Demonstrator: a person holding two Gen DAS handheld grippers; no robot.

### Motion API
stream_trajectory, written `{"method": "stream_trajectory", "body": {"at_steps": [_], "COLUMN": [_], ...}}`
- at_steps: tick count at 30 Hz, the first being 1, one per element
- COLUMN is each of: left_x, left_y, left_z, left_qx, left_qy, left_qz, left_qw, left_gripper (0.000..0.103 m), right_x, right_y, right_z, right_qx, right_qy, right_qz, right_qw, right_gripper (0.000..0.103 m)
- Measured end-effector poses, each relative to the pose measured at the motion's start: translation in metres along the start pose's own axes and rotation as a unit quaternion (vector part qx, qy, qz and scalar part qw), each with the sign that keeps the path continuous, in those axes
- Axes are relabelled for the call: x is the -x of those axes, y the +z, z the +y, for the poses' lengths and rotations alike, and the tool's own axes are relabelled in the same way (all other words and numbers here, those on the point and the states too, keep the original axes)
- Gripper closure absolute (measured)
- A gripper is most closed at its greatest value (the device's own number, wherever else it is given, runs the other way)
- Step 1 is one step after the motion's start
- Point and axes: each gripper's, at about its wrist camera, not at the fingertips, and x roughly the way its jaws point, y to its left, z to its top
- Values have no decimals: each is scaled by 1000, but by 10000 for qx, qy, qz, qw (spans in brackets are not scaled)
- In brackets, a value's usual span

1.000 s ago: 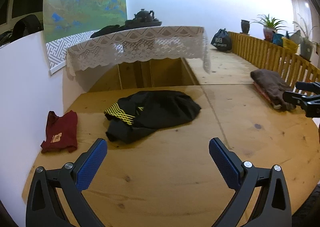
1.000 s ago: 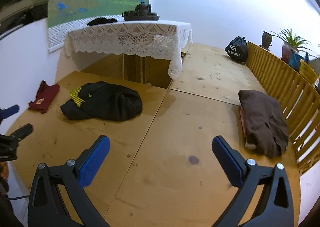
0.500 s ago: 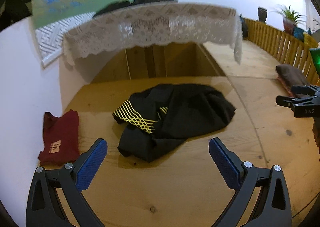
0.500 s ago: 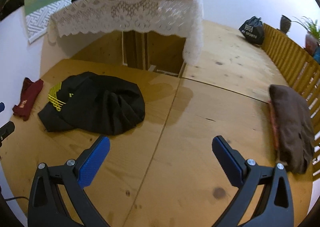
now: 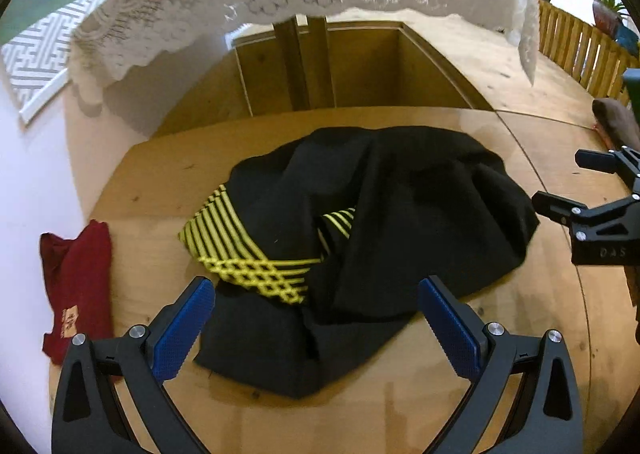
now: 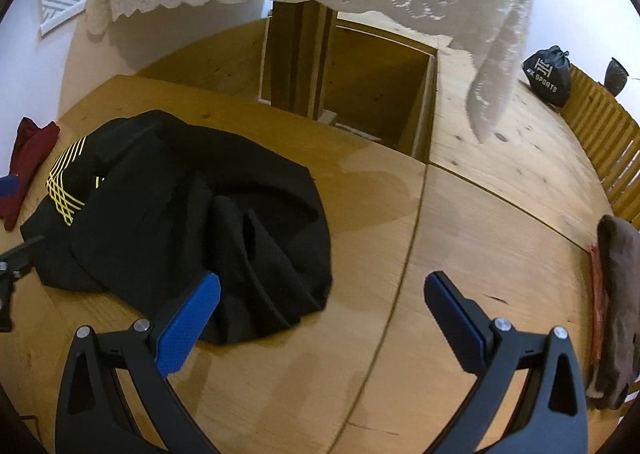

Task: Fold clothes
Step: 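Move both tools toward the black striped garment and lower onto it, then close the left gripper on the black garment while the right gripper grasps it too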

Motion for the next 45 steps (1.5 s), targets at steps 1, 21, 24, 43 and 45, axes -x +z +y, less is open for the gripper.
{"method": "stream_trajectory", "body": {"at_steps": [1,21,24,43,45], "left_x": [-5,-62,-66,-24,-11], "left_y": [2,19,17,-8,-13], "left_z": [-2,-10,-13,16,13], "left_qx": [-23,-299,-418,-2,-22], "left_qy": [0,-216,-137,-1429,-1528], "left_qz": [30,503,554,216,176], "left_qw": [10000,9981,9975,9895,9881], "left_gripper": [1,8,8,97,97], "right_x": [-3,-39,-43,31,46], "right_y": [1,11,10,2,3], "right_z": [1,14,12,0,-5], "right_qx": [16,431,329,-423,-466], "right_qy": [9,76,189,1821,1879], "right_qz": [17,356,413,-77,-178], "right_qw": [10000,9984,9984,9823,9809], "right_gripper": [0,2,11,93,93]}}
